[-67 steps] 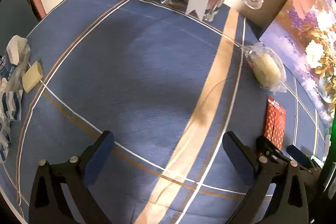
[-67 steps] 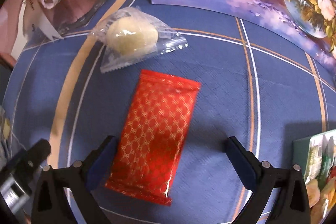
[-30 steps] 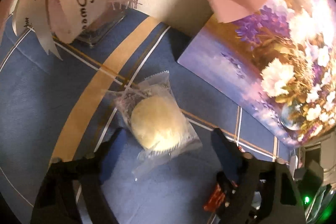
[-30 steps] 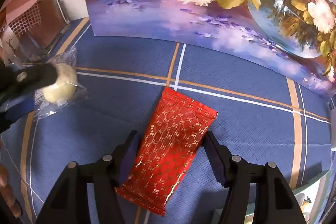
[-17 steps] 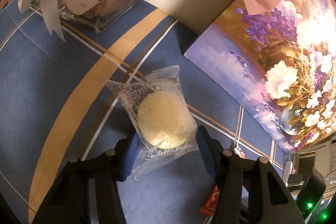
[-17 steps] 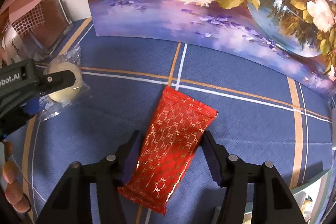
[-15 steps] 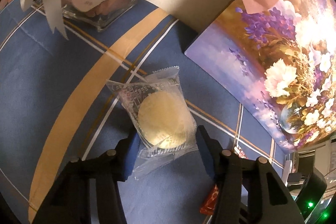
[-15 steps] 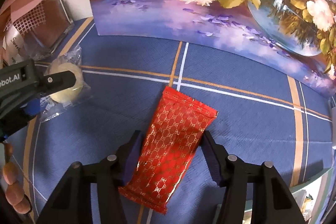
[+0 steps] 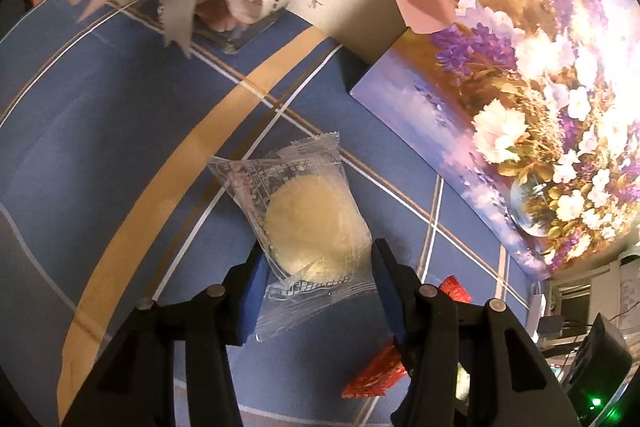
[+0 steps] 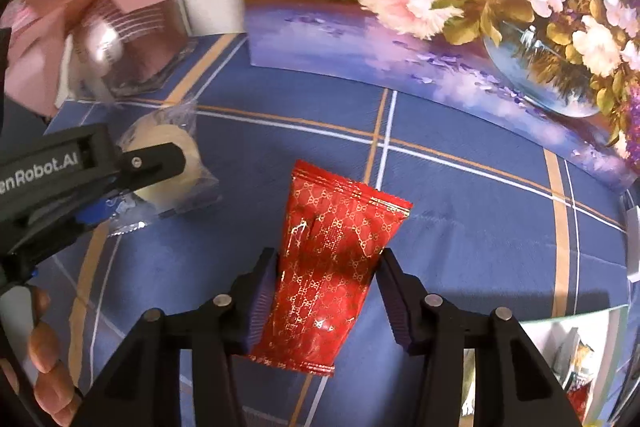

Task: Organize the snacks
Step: 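Carry the round-cake packet and red patterned packet over the white tray with both tools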

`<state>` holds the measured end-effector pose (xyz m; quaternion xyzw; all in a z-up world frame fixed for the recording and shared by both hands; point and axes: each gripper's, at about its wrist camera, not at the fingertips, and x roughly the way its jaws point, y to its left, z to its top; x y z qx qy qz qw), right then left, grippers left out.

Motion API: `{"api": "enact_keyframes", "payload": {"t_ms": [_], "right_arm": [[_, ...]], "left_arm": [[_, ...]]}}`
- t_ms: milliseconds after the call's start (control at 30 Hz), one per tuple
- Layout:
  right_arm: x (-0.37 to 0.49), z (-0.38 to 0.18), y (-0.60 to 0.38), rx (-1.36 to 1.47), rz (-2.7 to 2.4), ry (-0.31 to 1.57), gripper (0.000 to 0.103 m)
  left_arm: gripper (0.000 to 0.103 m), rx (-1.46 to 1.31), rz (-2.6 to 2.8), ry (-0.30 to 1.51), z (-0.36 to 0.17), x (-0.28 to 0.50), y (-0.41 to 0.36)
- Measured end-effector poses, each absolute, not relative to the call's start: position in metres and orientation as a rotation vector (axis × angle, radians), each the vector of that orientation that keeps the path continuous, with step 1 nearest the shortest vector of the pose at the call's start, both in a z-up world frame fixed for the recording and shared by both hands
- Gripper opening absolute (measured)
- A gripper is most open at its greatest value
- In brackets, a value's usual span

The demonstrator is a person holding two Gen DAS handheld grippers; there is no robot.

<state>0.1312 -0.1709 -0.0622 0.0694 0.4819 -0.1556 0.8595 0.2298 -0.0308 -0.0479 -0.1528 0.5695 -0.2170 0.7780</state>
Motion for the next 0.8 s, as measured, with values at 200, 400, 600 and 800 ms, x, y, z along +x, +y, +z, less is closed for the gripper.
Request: {"api": "enact_keyframes", "payload": {"t_ms": [200, 400, 600, 800], "right_arm": [[0.105, -0.055, -0.163, 0.180, -0.309, 0.986, 0.052], [0.071, -0.034, -0.161, 0.238, -0.310, 0.919, 0.052], [0.032, -0.012, -0.162, 0.276, -0.353, 0.860, 0.052], [-0.013, 0.008, -0.174, 0.311, -0.422, 0.817, 0.052]], "left_arm": [[0.052, -0.349, -0.448, 1.211, -0.030, 0.208, -0.017], [0.052, -0.341, -0.442, 1.192, -0.009, 0.186, -0.011], [0.052, -0.348, -0.482, 1.176, 0.022, 0.159, -0.018], [0.052, -0.345, -0.544, 1.154, 0.057, 0.128, -0.036]]}}
